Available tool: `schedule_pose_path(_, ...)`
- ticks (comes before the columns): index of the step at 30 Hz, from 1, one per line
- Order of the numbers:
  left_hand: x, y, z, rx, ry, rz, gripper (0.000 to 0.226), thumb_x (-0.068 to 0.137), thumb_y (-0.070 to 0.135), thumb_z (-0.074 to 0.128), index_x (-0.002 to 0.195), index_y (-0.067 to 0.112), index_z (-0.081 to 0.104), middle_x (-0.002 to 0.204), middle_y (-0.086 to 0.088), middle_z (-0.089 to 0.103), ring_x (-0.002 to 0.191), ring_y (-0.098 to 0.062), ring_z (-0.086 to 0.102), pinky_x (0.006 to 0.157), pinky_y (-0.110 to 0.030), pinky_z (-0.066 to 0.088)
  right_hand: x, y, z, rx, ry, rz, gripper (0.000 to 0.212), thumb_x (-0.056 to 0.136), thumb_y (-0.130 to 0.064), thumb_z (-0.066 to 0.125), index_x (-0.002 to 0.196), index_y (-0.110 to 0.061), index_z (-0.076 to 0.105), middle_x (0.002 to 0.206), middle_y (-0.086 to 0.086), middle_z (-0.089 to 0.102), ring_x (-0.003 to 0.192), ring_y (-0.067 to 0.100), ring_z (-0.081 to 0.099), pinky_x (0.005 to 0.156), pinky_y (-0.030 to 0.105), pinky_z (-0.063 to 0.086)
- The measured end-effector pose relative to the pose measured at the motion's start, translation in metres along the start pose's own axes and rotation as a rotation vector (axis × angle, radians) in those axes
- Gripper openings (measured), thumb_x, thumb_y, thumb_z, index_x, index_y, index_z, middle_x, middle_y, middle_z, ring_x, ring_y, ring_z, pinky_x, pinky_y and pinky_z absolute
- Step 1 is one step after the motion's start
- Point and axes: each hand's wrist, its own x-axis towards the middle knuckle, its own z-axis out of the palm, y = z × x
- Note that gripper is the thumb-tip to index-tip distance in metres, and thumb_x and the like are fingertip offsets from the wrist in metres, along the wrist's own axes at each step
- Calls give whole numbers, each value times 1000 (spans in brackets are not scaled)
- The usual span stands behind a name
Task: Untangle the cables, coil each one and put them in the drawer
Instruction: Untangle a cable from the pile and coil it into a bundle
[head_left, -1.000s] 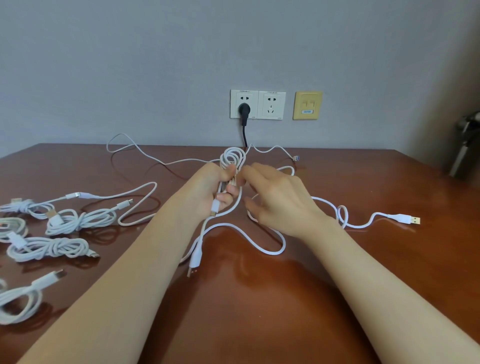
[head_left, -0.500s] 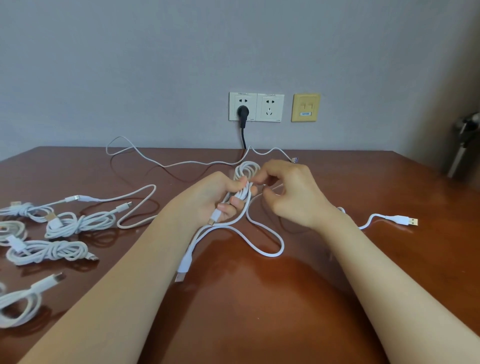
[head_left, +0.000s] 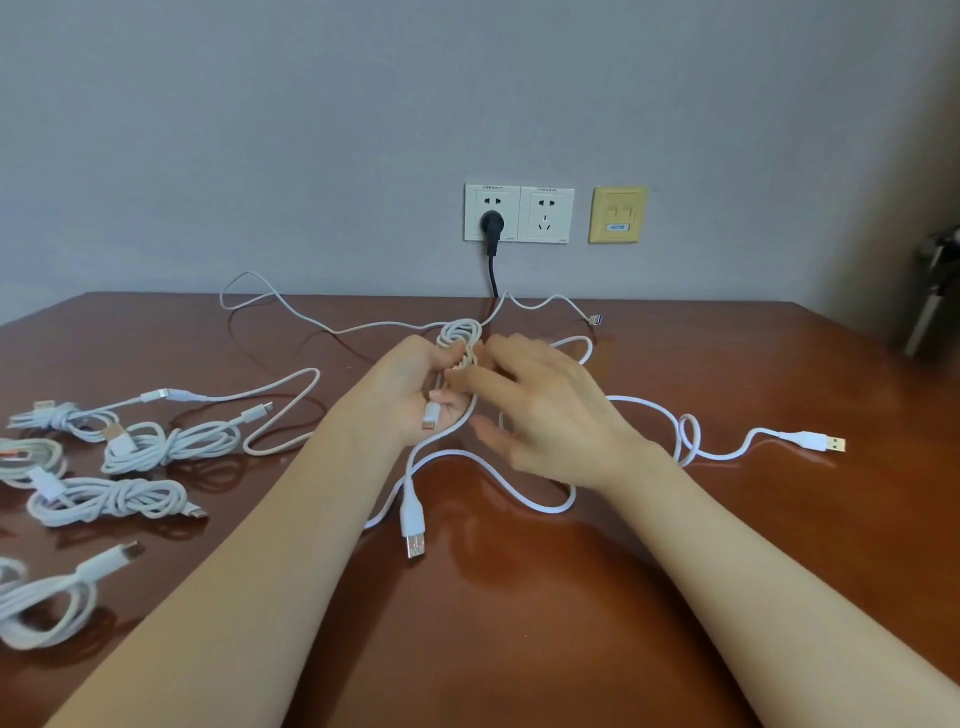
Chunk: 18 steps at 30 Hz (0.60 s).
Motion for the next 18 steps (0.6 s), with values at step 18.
schedule_pose_path(18, 10, -14, 2, 1008, 153, 154, 23, 95, 2, 40, 78, 10, 55, 69, -4, 52, 33, -7, 35, 31, -11, 17, 5, 3, -14, 846, 146, 809, 31, 90, -12, 60, 61, -14, 49, 53, 5, 62, 46, 14, 57, 54, 19, 43)
